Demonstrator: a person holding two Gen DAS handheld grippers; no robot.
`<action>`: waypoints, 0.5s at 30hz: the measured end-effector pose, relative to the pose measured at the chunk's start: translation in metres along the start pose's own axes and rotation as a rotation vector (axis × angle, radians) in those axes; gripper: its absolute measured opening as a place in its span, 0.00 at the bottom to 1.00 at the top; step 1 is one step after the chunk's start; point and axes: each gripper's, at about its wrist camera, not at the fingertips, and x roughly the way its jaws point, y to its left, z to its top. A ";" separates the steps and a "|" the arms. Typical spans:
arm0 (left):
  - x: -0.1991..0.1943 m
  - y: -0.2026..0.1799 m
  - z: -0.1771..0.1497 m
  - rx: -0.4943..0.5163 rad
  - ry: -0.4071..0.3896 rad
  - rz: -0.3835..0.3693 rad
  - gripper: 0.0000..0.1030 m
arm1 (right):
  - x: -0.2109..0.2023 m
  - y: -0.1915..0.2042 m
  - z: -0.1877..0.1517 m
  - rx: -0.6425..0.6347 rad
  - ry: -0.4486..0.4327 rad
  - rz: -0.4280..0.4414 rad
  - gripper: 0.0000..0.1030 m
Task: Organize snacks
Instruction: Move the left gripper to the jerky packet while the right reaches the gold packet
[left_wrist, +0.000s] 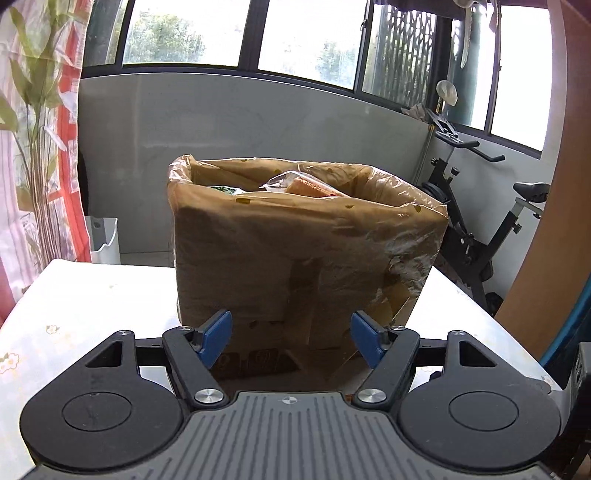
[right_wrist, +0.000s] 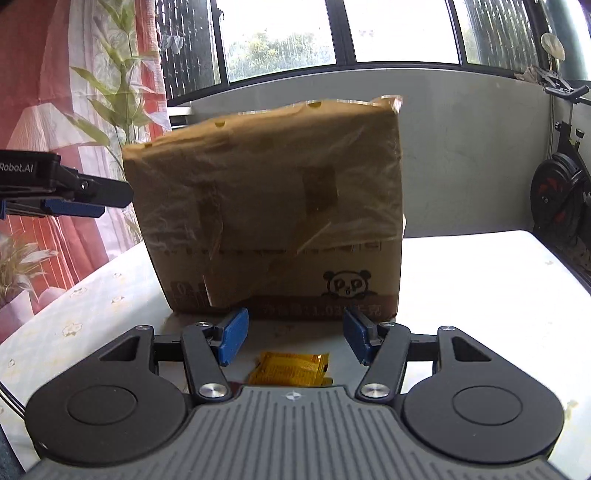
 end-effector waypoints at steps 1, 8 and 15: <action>0.001 0.001 -0.005 -0.007 0.001 0.002 0.71 | 0.008 0.000 -0.008 0.002 0.042 -0.003 0.58; 0.020 0.014 -0.038 -0.055 0.076 0.028 0.66 | 0.033 0.007 -0.034 -0.039 0.186 -0.053 0.58; 0.036 0.029 -0.066 -0.138 0.165 0.026 0.64 | 0.034 0.017 -0.044 -0.132 0.214 -0.065 0.59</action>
